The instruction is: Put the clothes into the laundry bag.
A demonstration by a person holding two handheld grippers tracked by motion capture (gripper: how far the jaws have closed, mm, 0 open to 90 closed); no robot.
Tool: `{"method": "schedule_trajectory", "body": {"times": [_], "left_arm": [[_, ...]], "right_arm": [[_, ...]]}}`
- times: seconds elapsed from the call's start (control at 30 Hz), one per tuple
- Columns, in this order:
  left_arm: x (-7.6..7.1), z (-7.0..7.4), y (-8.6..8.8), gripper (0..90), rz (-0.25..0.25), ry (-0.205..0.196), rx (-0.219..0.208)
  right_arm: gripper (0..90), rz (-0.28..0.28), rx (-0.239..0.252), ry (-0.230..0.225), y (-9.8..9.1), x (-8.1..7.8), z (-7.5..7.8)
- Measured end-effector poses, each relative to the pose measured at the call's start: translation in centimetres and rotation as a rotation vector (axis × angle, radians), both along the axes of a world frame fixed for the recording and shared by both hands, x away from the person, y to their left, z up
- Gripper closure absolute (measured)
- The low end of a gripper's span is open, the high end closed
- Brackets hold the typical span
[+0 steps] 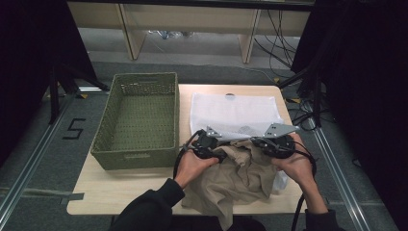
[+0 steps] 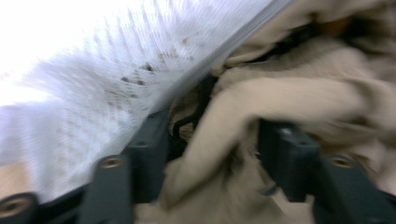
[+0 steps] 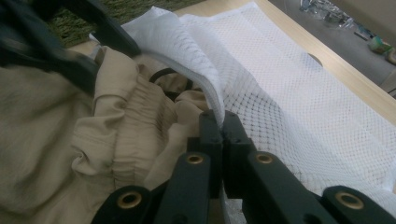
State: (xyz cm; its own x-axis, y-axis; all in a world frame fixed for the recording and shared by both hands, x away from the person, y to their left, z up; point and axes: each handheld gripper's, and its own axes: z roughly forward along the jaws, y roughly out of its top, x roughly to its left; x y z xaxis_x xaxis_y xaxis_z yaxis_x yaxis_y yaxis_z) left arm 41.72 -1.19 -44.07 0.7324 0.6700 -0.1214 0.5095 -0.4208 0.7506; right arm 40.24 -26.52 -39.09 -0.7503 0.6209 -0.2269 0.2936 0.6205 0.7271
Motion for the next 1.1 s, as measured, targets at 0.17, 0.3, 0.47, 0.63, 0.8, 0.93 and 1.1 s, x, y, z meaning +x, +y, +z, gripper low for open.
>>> {"method": "schedule_trajectory", "body": {"times": [0.17, 0.3, 0.47, 0.63, 0.8, 0.93, 1.1], "left_arm": [[-1.7, 1.1, 1.7, 28.6, -0.042, -0.033, -0.018], [-2.2, 0.5, 0.5, 24.7, -0.112, -0.055, -0.034], [-1.8, -0.3, -2.1, 15.0, -0.109, -0.009, -0.047], [-1.9, -0.6, -3.9, 9.3, -0.123, -0.024, -0.044], [-2.1, -0.4, -4.6, 2.8, -0.124, -0.031, -0.036], [-1.0, -1.1, -4.8, 26.9, -0.095, -0.100, 0.046], [0.4, -1.7, -4.5, 80.9, -0.061, -0.115, 0.015]], "right_arm": [[90.0, 0.005, -0.002, 0.006, 0.2, 0.1, -0.2], [90.0, 0.001, -0.001, 0.012, 0.4, 0.1, -0.3], [90.0, 0.004, 0.000, 0.010, 0.1, 0.1, -0.2], [89.9, 0.006, 0.000, 0.018, 0.1, 0.1, -0.2], [89.9, 0.006, 0.004, 0.015, 0.0, 0.2, -0.3], [89.8, 0.008, 0.006, 0.016, 0.0, 0.2, -0.2], [90.0, 0.005, 0.010, 0.013, -0.1, 0.0, 0.1]]}}
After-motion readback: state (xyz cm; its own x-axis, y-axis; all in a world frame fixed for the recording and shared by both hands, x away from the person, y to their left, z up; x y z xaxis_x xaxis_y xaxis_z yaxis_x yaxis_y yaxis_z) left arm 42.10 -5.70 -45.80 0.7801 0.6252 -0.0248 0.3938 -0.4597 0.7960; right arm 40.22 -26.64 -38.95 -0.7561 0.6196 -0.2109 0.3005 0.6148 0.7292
